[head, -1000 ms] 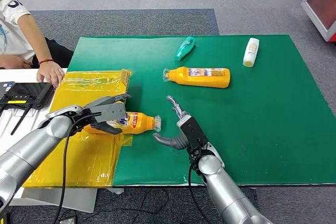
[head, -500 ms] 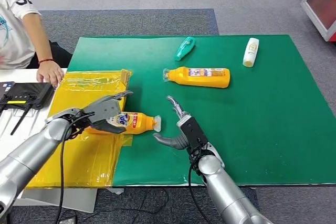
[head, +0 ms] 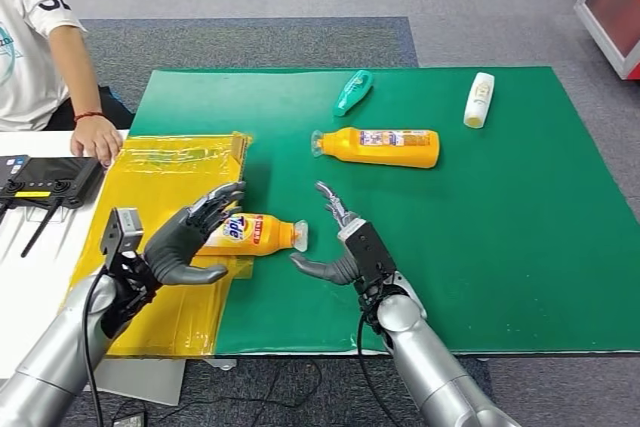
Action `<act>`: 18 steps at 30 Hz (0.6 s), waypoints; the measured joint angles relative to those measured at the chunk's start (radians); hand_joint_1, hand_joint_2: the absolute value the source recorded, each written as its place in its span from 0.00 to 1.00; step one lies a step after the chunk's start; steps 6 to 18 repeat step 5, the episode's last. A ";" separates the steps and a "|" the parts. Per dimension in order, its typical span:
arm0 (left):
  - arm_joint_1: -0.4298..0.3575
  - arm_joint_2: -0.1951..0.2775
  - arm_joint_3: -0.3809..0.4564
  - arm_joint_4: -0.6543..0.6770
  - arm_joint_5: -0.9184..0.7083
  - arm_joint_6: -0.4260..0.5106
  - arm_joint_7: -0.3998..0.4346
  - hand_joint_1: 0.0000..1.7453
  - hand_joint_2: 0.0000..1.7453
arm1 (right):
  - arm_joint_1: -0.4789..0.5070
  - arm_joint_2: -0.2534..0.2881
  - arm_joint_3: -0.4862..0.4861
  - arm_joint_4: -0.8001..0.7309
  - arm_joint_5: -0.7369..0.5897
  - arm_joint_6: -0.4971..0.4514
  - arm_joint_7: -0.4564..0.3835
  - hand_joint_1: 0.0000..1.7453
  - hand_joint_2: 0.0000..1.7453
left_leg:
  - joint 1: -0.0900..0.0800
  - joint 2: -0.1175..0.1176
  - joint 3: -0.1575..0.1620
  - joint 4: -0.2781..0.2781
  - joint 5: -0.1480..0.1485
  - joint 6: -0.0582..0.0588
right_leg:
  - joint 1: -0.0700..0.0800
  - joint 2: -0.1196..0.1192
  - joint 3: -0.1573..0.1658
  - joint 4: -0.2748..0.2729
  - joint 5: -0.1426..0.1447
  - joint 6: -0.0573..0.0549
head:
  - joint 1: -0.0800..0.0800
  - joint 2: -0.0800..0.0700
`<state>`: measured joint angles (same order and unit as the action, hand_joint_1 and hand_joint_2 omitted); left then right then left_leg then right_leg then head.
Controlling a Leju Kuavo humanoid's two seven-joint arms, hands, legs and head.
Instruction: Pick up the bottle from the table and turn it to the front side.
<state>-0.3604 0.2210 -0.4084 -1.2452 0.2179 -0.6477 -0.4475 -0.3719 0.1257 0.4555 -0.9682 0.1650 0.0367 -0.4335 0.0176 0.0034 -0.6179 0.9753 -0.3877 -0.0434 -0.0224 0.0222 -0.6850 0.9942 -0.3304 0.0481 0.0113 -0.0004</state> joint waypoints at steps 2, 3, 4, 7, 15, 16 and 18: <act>0.020 -0.005 0.016 -0.006 0.004 -0.003 -0.007 0.00 1.00 | 0.000 0.000 0.000 0.000 0.000 0.000 0.000 0.00 1.00 | 0.000 0.000 0.000 0.000 0.000 0.000 | 0.000 0.000 0.000 0.000 0.000 0.000 | 0.000 0.000; 0.029 -0.007 0.023 -0.009 0.005 -0.005 -0.011 0.00 1.00 | 0.000 0.000 0.000 0.000 -0.001 0.000 0.000 0.00 1.00 | 0.000 0.000 0.000 0.000 0.000 0.000 | 0.000 0.000 0.000 0.000 0.000 0.000 | 0.000 0.000; 0.039 -0.009 0.029 -0.012 0.005 -0.008 -0.017 0.00 1.00 | 0.000 0.000 0.000 -0.001 -0.002 0.001 -0.001 0.00 1.00 | 0.000 0.000 0.000 0.000 0.000 0.000 | 0.000 0.000 0.000 0.000 0.000 0.000 | 0.000 0.000; 0.044 -0.009 0.033 -0.014 0.005 -0.009 -0.021 0.00 1.00 | 0.000 0.000 0.000 -0.001 -0.003 0.001 -0.001 0.00 1.00 | 0.000 0.000 0.000 0.000 0.000 0.000 | 0.000 0.000 0.000 0.000 0.000 0.000 | 0.000 0.000; 0.044 -0.009 0.033 -0.014 0.005 -0.009 -0.021 0.00 1.00 | 0.000 0.000 0.000 -0.001 -0.003 0.001 -0.001 0.00 1.00 | 0.000 0.000 0.000 0.000 0.000 0.000 | 0.000 0.000 0.000 0.000 0.000 0.000 | 0.000 0.000; 0.044 -0.009 0.033 -0.014 0.005 -0.009 -0.021 0.00 1.00 | 0.000 0.000 0.000 -0.001 -0.003 0.001 -0.001 0.00 1.00 | 0.000 0.000 0.000 0.000 0.000 0.000 | 0.000 0.000 0.000 0.000 0.000 0.000 | 0.000 0.000; 0.044 -0.009 0.033 -0.014 0.005 -0.009 -0.021 0.00 1.00 | 0.000 0.000 0.000 -0.001 -0.003 0.001 -0.001 0.00 1.00 | 0.000 0.000 0.000 0.000 0.000 0.000 | 0.000 0.000 0.000 0.000 0.000 0.000 | 0.000 0.000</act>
